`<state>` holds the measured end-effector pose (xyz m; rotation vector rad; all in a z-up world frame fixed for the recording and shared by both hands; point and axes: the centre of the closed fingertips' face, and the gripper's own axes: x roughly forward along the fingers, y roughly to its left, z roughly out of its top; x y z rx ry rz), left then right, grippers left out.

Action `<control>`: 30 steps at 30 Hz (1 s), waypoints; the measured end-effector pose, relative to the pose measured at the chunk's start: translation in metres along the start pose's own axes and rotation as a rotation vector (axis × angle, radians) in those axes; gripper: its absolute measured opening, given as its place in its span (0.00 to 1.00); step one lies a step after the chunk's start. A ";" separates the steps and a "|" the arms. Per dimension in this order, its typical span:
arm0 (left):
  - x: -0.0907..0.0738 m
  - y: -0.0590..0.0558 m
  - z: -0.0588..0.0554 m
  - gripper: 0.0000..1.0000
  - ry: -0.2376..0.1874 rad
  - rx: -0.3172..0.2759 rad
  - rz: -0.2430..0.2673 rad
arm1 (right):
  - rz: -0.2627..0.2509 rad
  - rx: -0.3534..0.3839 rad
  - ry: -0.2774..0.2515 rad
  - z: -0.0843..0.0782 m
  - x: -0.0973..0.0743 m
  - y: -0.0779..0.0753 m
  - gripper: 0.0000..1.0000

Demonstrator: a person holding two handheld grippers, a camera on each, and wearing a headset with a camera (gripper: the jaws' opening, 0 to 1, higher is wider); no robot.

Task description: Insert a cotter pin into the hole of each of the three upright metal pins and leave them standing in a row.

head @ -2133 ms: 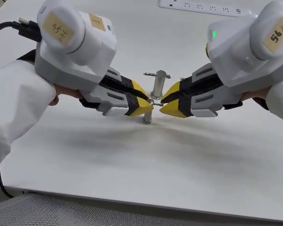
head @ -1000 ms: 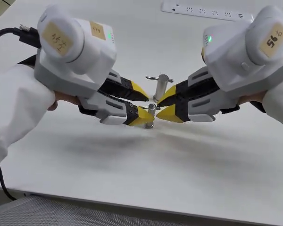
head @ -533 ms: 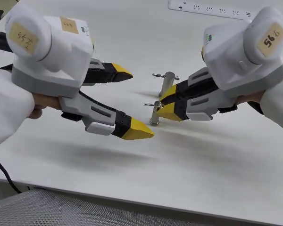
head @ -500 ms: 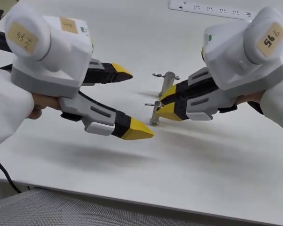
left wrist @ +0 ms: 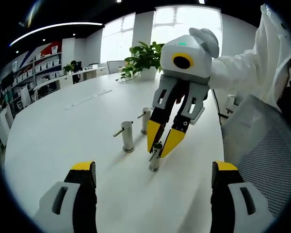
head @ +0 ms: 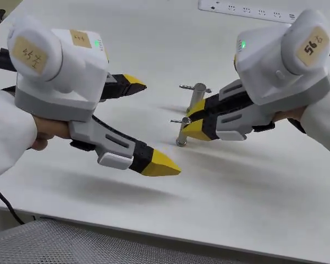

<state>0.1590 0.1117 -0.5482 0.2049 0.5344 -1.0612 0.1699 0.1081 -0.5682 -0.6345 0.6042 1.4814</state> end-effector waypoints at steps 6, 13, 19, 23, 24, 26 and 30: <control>0.000 0.003 -0.002 0.99 0.006 0.000 0.004 | -0.037 -0.029 -0.011 0.001 -0.007 0.000 0.04; -0.002 0.008 -0.007 0.99 0.015 -0.005 0.004 | -0.049 -0.009 -0.032 -0.009 -0.025 0.001 0.04; 0.000 0.011 -0.008 0.99 0.016 -0.016 0.017 | -0.071 0.026 -0.036 -0.024 -0.047 -0.001 0.04; 0.003 0.010 -0.007 0.99 0.013 -0.026 0.017 | -0.083 0.041 -0.041 -0.032 -0.060 -0.002 0.04; 0.003 0.009 -0.006 0.99 0.012 -0.027 0.014 | -0.086 0.043 -0.040 -0.034 -0.063 -0.003 0.04; 0.004 0.008 -0.007 0.99 0.014 -0.032 0.015 | -0.095 0.059 -0.041 -0.040 -0.070 -0.006 0.04; 0.005 0.005 -0.005 0.99 0.009 -0.049 0.020 | -0.119 0.075 -0.038 -0.054 -0.085 -0.014 0.04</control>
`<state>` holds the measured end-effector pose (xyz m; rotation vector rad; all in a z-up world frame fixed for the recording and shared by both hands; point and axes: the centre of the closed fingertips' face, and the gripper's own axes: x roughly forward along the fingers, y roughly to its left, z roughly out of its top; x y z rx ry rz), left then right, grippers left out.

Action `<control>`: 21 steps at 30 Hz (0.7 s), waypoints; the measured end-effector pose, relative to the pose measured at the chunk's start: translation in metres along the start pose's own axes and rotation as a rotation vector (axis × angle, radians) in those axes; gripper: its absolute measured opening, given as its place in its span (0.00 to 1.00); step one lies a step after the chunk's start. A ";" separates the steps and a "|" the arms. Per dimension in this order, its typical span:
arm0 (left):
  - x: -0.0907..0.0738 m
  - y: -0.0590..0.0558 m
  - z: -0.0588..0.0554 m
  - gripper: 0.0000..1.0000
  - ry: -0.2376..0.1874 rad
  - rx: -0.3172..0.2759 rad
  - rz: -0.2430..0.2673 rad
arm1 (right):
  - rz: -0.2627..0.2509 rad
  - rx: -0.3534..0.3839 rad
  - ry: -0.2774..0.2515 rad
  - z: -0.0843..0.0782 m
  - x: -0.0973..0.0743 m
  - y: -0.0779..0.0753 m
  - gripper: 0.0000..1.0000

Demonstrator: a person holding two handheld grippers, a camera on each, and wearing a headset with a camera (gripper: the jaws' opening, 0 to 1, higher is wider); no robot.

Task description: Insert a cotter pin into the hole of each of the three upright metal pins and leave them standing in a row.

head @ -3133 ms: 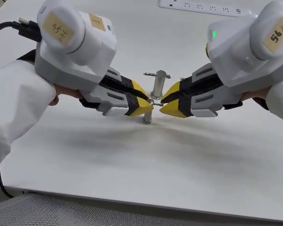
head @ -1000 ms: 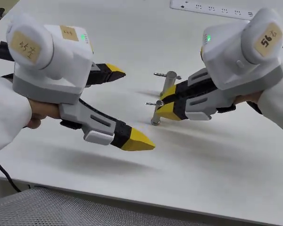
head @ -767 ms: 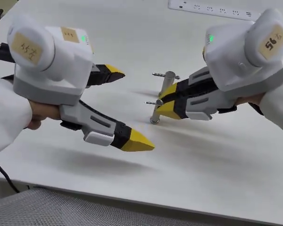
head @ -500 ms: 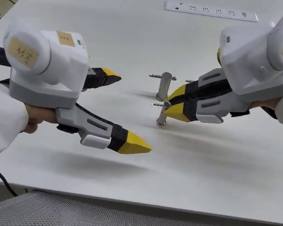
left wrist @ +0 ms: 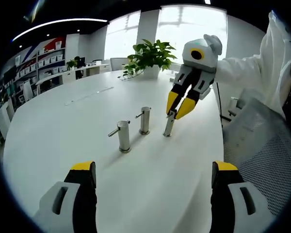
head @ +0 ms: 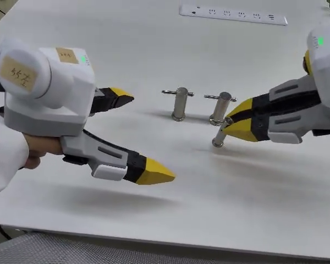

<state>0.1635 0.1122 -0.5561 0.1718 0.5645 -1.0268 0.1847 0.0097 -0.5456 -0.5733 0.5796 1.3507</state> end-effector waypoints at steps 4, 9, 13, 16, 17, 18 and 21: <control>0.000 -0.002 -0.001 0.99 0.009 -0.002 0.008 | -0.024 -0.006 0.012 -0.012 -0.011 -0.017 0.04; -0.003 -0.001 -0.005 0.99 0.029 -0.010 0.017 | -0.056 0.004 0.026 -0.024 -0.020 -0.033 0.04; -0.007 -0.001 -0.006 0.99 0.031 -0.029 0.025 | -0.064 -0.001 0.030 -0.032 -0.022 -0.043 0.04; -0.009 -0.001 -0.005 0.99 0.028 -0.031 0.036 | -0.064 0.001 0.024 -0.034 -0.022 -0.046 0.04; -0.009 -0.001 -0.005 0.99 0.027 -0.033 0.037 | -0.066 0.001 0.022 -0.035 -0.022 -0.048 0.04; -0.010 -0.001 -0.004 0.99 0.026 -0.034 0.038 | -0.067 0.000 0.022 -0.035 -0.022 -0.049 0.04; -0.010 -0.003 -0.004 0.99 0.026 -0.037 0.042 | -0.070 0.006 0.020 -0.038 -0.021 -0.054 0.04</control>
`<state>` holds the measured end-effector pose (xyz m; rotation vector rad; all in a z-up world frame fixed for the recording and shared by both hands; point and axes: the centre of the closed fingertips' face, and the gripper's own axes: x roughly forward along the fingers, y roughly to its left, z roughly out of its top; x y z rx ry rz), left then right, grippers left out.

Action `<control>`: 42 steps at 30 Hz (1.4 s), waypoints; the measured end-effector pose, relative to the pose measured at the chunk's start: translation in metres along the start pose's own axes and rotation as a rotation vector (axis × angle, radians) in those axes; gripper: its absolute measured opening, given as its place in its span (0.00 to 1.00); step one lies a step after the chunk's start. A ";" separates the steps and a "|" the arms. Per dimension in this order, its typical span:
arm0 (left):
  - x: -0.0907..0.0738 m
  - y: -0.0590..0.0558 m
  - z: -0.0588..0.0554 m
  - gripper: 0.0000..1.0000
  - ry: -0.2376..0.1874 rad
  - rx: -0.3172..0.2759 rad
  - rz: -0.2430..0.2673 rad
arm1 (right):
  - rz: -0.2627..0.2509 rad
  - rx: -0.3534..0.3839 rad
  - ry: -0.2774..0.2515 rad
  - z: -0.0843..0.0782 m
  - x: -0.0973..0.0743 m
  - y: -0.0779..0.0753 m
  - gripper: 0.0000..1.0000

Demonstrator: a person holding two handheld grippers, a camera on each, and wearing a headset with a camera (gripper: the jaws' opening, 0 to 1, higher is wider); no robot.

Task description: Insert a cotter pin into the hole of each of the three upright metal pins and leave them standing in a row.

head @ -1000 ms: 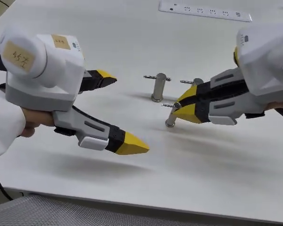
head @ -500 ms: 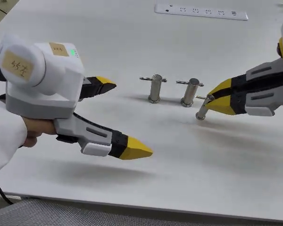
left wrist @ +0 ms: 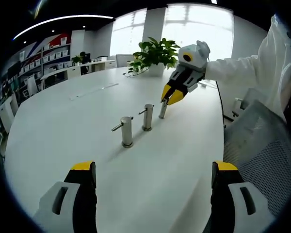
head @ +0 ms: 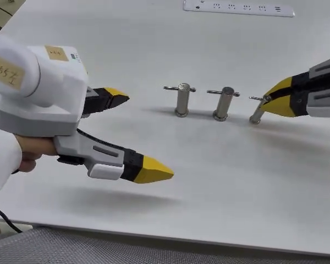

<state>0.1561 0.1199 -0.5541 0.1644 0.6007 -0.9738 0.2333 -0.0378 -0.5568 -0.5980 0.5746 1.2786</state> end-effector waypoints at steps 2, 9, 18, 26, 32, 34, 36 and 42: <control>0.000 -0.001 0.000 0.99 0.003 -0.001 0.002 | 0.000 0.002 -0.001 -0.001 0.001 -0.001 0.04; -0.002 -0.002 0.000 0.99 0.009 -0.003 0.012 | 0.012 0.011 -0.003 -0.004 0.003 -0.004 0.04; -0.003 -0.002 0.001 0.99 0.016 -0.021 0.029 | 0.028 0.011 -0.014 -0.006 0.000 -0.006 0.04; -0.005 -0.006 0.002 0.99 0.024 -0.022 0.036 | 0.022 -0.013 -0.006 -0.007 0.000 -0.008 0.04; -0.007 -0.007 0.005 0.99 0.024 -0.021 0.047 | 0.024 -0.026 0.001 -0.009 0.001 -0.008 0.07; -0.007 -0.007 0.004 0.99 0.025 -0.021 0.050 | 0.027 -0.023 0.000 -0.010 0.000 -0.006 0.10; -0.008 -0.007 0.003 0.99 0.027 -0.024 0.052 | 0.020 -0.022 0.002 -0.010 0.000 -0.007 0.11; -0.010 -0.007 0.002 0.99 0.030 -0.031 0.061 | -0.023 0.030 -0.023 -0.004 -0.010 -0.011 0.19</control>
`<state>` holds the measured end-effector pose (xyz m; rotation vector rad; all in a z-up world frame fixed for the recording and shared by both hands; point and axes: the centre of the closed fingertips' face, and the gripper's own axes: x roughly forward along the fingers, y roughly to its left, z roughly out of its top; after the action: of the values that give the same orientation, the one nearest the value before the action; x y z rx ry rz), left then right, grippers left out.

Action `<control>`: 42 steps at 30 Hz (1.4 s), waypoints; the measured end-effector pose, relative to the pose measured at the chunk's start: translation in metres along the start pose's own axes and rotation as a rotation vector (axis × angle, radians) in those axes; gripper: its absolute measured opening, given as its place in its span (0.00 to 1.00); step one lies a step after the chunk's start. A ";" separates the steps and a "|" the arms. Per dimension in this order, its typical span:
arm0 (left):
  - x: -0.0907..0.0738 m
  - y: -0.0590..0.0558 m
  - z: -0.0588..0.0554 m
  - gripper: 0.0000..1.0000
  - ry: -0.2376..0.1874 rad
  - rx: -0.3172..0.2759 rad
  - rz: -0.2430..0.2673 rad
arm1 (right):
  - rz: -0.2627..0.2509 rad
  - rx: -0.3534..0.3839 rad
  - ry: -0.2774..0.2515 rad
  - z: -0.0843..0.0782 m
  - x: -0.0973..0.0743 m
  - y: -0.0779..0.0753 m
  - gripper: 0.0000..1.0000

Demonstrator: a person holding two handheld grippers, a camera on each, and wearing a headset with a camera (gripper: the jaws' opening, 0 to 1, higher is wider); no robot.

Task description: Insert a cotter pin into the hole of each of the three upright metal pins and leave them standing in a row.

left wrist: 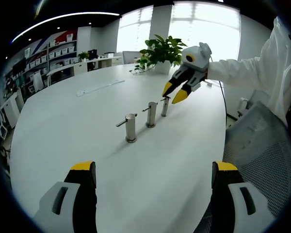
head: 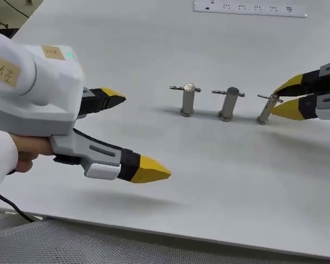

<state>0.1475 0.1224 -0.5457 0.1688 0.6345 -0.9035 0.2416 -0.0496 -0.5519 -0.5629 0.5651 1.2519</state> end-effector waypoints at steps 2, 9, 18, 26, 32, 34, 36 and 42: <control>-0.001 0.001 0.001 0.99 -0.008 -0.005 0.009 | -0.010 0.012 -0.007 0.002 -0.004 0.001 0.24; -0.007 0.001 0.008 0.99 -0.052 -0.030 0.020 | -0.060 0.081 -0.046 0.012 -0.016 0.017 0.34; -0.020 0.000 0.017 0.99 -0.120 -0.075 0.034 | -0.122 0.243 -0.107 0.019 -0.028 0.034 0.48; -0.029 -0.002 0.016 0.99 -0.138 -0.089 0.044 | -0.167 0.315 -0.114 0.016 -0.036 0.048 0.63; -0.036 -0.003 0.017 0.99 -0.162 -0.088 0.043 | -0.205 0.354 -0.137 0.018 -0.041 0.060 0.69; -0.038 -0.003 0.017 0.99 -0.163 -0.091 0.043 | -0.217 0.353 -0.146 0.019 -0.044 0.062 0.71; -0.039 -0.006 0.017 0.99 -0.168 -0.096 0.043 | -0.223 0.368 -0.148 0.019 -0.046 0.066 0.71; -0.043 -0.006 0.013 0.99 -0.178 -0.120 0.051 | -0.246 0.414 -0.139 0.015 -0.049 0.076 0.81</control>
<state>0.1290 0.1433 -0.5098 -0.0030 0.5147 -0.8187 0.1579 -0.0579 -0.5147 -0.1880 0.5984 0.8993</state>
